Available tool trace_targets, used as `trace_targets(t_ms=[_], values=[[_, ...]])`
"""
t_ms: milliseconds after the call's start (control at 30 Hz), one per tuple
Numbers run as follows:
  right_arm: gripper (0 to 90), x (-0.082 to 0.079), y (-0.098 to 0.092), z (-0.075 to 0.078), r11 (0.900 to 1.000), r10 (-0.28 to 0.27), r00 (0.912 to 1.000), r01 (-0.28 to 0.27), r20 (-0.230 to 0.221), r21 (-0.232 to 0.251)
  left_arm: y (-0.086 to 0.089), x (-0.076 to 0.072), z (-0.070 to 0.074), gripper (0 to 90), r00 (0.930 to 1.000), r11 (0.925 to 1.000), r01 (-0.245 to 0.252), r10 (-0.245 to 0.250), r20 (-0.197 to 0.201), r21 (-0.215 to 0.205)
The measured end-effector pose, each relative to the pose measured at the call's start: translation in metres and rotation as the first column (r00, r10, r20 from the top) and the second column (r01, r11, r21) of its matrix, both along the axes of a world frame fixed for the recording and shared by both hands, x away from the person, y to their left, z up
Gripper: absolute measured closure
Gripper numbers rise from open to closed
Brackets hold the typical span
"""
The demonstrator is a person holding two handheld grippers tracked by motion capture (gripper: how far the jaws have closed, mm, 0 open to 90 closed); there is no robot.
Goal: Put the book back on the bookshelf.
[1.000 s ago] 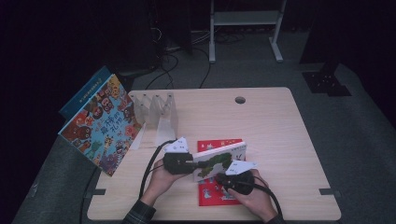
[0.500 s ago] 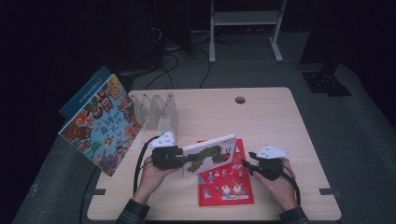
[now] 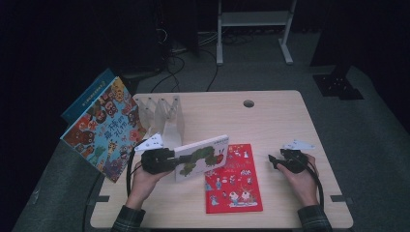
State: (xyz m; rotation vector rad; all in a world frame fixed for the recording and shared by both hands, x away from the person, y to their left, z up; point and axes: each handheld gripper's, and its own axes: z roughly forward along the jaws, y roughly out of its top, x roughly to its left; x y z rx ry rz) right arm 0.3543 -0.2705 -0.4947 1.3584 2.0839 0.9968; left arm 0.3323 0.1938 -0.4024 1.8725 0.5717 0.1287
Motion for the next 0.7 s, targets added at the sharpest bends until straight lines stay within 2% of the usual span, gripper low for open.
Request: trace_targets(t_ms=[133,400,533,700], values=[[38.3,0.004,-0.004,-0.006,1.000,-0.021,0.9996,0.021,-0.021,-0.010,0.015,-0.001,0.002,75.2,0.9996,0.9996,-0.029,0.029,0.006,0.002],[33.0,0.005,-0.005,-0.007,1.000,-0.028,0.9993,0.028,-0.027,-0.010,0.042,-0.008,0.007,75.1,0.9966,0.9966,-0.082,0.082,0.012,-0.007],[32.0,0.006,-0.005,-0.007,0.999,-0.032,0.9991,0.032,-0.028,-0.010,0.057,-0.013,0.005,75.1,0.9941,0.9939,-0.108,0.108,0.003,-0.022],[32.0,0.006,-0.005,-0.007,0.999,-0.033,0.9991,0.032,-0.028,-0.009,0.075,-0.019,0.003,75.2,0.9901,0.9899,-0.140,0.140,-0.005,-0.020]])
